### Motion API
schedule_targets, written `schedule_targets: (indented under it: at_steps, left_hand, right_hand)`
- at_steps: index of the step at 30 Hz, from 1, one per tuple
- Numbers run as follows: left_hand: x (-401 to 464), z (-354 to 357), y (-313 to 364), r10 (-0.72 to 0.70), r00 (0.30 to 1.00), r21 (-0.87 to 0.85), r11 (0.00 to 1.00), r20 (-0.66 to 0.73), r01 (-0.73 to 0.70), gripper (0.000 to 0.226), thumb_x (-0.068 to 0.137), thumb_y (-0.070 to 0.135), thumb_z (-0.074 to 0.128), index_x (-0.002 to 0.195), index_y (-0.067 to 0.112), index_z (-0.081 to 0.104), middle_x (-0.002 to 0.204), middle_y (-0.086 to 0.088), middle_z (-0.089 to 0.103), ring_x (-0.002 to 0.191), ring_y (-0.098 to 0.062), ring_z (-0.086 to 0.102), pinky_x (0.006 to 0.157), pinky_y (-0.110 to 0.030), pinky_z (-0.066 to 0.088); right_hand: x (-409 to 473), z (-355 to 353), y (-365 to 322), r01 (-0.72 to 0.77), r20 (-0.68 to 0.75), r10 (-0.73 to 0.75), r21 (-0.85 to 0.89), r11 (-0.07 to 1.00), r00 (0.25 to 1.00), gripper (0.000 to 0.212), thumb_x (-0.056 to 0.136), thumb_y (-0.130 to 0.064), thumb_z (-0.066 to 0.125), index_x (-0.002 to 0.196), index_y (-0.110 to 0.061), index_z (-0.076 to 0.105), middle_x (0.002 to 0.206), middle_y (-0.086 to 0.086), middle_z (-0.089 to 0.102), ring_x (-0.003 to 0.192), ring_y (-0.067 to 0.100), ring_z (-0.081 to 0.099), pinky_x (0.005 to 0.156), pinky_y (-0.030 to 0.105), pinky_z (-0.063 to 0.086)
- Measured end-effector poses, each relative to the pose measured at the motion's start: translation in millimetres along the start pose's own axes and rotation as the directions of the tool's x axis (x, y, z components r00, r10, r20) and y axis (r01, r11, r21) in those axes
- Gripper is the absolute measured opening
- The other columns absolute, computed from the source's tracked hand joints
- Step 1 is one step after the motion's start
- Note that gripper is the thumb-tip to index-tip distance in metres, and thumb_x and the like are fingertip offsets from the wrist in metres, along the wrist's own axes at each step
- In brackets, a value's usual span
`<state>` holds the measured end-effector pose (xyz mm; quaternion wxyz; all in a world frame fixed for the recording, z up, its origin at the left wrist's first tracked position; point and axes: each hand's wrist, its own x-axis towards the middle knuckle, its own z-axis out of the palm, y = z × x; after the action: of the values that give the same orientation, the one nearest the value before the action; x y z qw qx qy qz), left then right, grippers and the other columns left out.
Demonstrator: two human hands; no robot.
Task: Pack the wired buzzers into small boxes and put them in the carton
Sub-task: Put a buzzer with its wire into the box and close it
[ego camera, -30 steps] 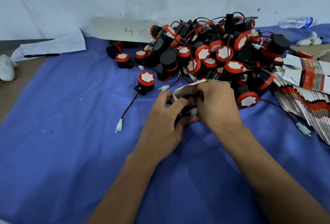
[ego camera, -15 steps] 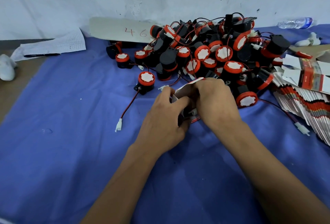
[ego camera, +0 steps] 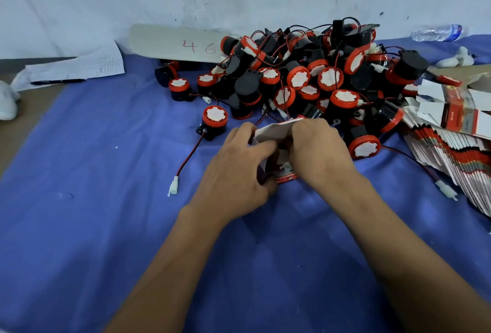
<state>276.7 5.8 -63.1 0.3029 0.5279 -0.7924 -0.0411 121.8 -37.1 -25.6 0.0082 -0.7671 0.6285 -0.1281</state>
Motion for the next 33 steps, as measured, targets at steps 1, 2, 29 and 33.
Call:
schedule_targets:
  at_steps: [1, 2, 29, 33]
  left_hand:
    - [-0.8, 0.7, 0.6, -0.003, 1.0, -0.006, 1.0, 0.003, 0.003, 0.035, 0.077, 0.028, 0.077, 0.107, 0.019, 0.062, 0.112, 0.002, 0.041, 0.096, -0.016, 0.042, 0.066, -0.039, 0.053]
    - [-1.4, 1.5, 0.9, -0.004, 1.0, -0.012, 1.0, -0.001, 0.004, 0.034, 0.077, 0.027, 0.076, 0.107, 0.019, 0.061, 0.111, 0.003, 0.04, 0.094, -0.015, 0.041, 0.065, -0.037, 0.052]
    - [2.6, 14.5, 16.8, -0.2, 0.967, -0.285, 0.947, -0.158, 0.149, 0.019, 0.086, 0.021, 0.079, 0.104, 0.019, 0.075, 0.112, 0.004, 0.056, 0.093, -0.012, 0.057, 0.077, -0.021, 0.049]
    - [3.7, 12.3, 14.1, -0.193, 0.973, -0.27, 0.951, -0.128, 0.154, 0.009, 0.086, 0.021, 0.081, 0.089, 0.018, 0.073, 0.105, 0.009, 0.052, 0.087, -0.009, 0.054, 0.07, -0.015, 0.042]
  right_hand:
    - [-1.2, 1.4, -1.7, -0.005, -0.014, 0.005, -0.008, 1.0, 1.0, 0.018, 0.093, 0.0, 0.055, 0.107, -0.005, 0.065, 0.1, 0.015, 0.067, 0.088, 0.035, 0.069, 0.07, 0.04, 0.059]
    - [-1.5, 2.1, -2.8, -0.016, -0.025, 0.015, -0.008, 1.0, 1.0, 0.017, 0.093, 0.0, 0.055, 0.106, -0.005, 0.064, 0.101, 0.015, 0.067, 0.089, 0.035, 0.069, 0.07, 0.04, 0.058]
    - [4.7, -19.8, 26.6, 0.183, 0.209, -0.226, 0.208, 0.961, 0.951, 0.02, 0.099, -0.012, 0.059, 0.089, -0.006, 0.075, 0.081, 0.007, 0.068, 0.071, 0.02, 0.063, 0.062, 0.027, 0.048]
    - [5.1, -17.8, 27.8, 0.177, 0.198, -0.217, 0.198, 0.964, 0.956, 0.021, 0.098, -0.014, 0.06, 0.085, -0.008, 0.075, 0.075, 0.005, 0.066, 0.067, 0.021, 0.063, 0.063, 0.034, 0.053]
